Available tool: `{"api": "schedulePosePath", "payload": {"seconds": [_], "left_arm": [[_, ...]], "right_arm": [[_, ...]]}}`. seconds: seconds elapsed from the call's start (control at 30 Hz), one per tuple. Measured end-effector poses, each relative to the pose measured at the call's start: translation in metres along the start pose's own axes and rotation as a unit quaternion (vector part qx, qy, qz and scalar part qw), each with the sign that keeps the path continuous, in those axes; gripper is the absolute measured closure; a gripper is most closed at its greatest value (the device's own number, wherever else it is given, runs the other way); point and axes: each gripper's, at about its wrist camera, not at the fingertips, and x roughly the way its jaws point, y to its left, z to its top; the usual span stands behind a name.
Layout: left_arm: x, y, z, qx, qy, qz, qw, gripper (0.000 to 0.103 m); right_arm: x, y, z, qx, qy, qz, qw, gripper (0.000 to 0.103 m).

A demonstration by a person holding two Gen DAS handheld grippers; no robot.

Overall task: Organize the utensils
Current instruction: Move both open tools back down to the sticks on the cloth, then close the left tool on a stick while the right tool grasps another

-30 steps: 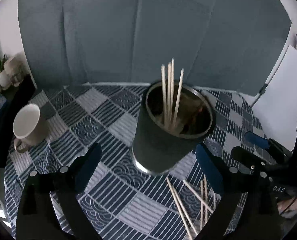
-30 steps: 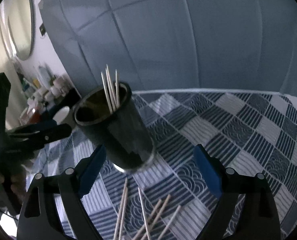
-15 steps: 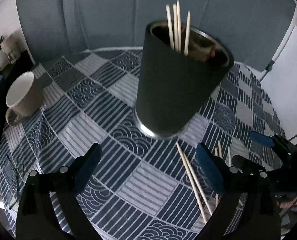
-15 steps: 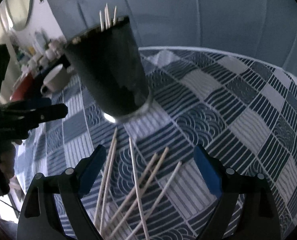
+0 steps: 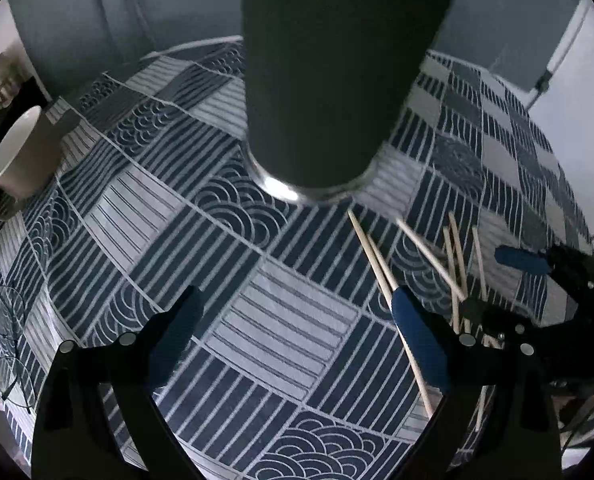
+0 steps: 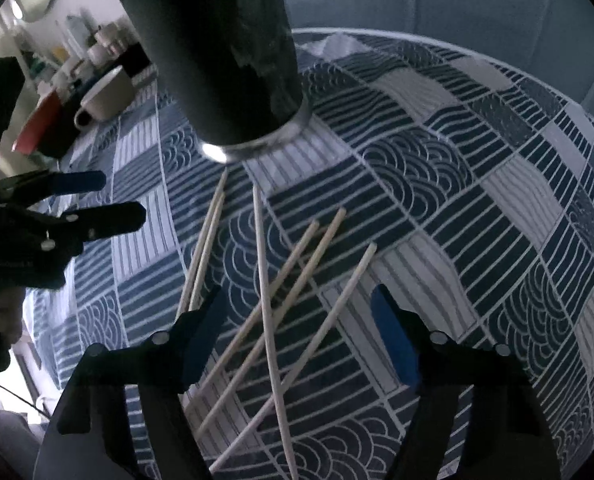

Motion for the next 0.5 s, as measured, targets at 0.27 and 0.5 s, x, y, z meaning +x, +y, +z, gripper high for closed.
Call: {"api": "schedulePosePath", "payload": {"seconds": [0.27,0.5], "left_arm": [[0.017,-0.022,-0.017,0.059,0.030,0.023,0.9976,0.010],[0.022,-0.034,-0.017,0.067,0.037,0.013,0.9969,0.010]], "right_arm": [[0.005,0.009,-0.009,-0.040,0.009,-0.030,0.999,0.044],[0.001,0.002,-0.011,-0.028,0.004,-0.025,0.999,0.066]]}}
